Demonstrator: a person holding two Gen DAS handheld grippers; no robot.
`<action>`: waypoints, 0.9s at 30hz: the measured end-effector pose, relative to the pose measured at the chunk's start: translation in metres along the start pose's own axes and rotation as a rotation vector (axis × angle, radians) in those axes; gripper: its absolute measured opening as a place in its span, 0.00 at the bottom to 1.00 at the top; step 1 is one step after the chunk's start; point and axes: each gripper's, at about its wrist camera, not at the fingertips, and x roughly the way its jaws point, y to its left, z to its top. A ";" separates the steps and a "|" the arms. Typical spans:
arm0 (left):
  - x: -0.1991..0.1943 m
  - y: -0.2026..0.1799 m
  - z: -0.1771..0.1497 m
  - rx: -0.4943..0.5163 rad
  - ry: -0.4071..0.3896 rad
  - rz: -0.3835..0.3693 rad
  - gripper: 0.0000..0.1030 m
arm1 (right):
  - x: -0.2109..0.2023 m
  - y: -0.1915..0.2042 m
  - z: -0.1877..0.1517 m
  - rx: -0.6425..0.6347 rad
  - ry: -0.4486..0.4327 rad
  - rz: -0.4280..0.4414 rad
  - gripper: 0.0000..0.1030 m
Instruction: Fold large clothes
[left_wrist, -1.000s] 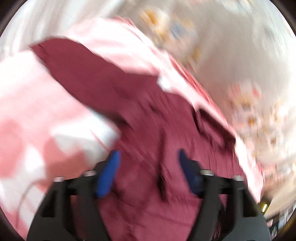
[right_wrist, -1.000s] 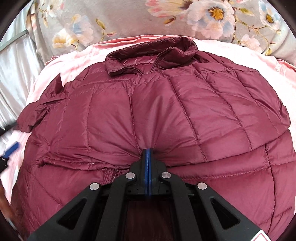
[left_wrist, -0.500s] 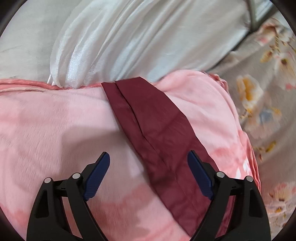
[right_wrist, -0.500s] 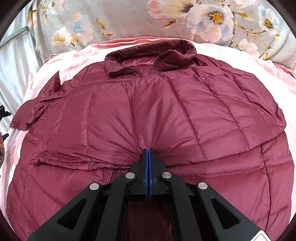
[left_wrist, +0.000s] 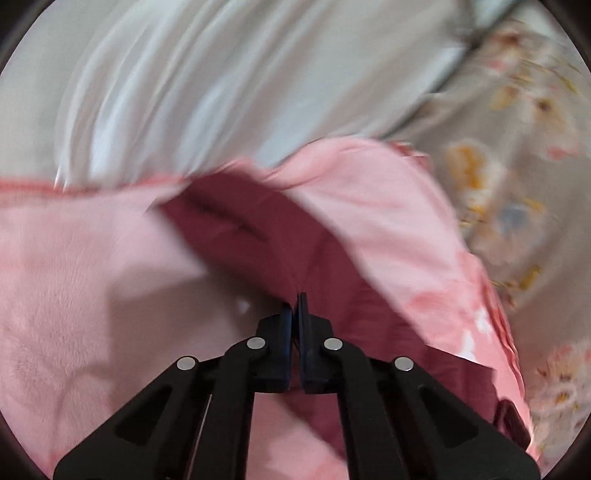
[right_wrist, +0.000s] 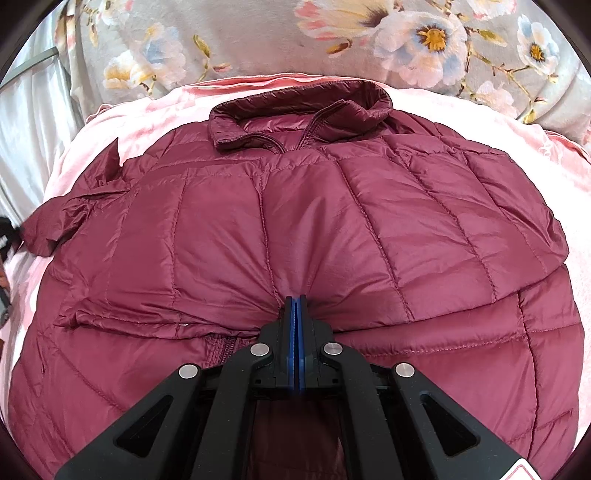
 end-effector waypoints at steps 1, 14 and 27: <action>-0.013 -0.016 -0.001 0.038 -0.021 -0.033 0.01 | 0.000 0.000 0.000 0.000 0.000 0.001 0.00; -0.196 -0.309 -0.159 0.736 -0.074 -0.587 0.01 | -0.067 -0.030 -0.021 0.152 -0.170 0.031 0.23; -0.150 -0.259 -0.246 0.563 0.310 -0.613 0.54 | -0.111 -0.081 -0.037 0.209 -0.164 0.023 0.38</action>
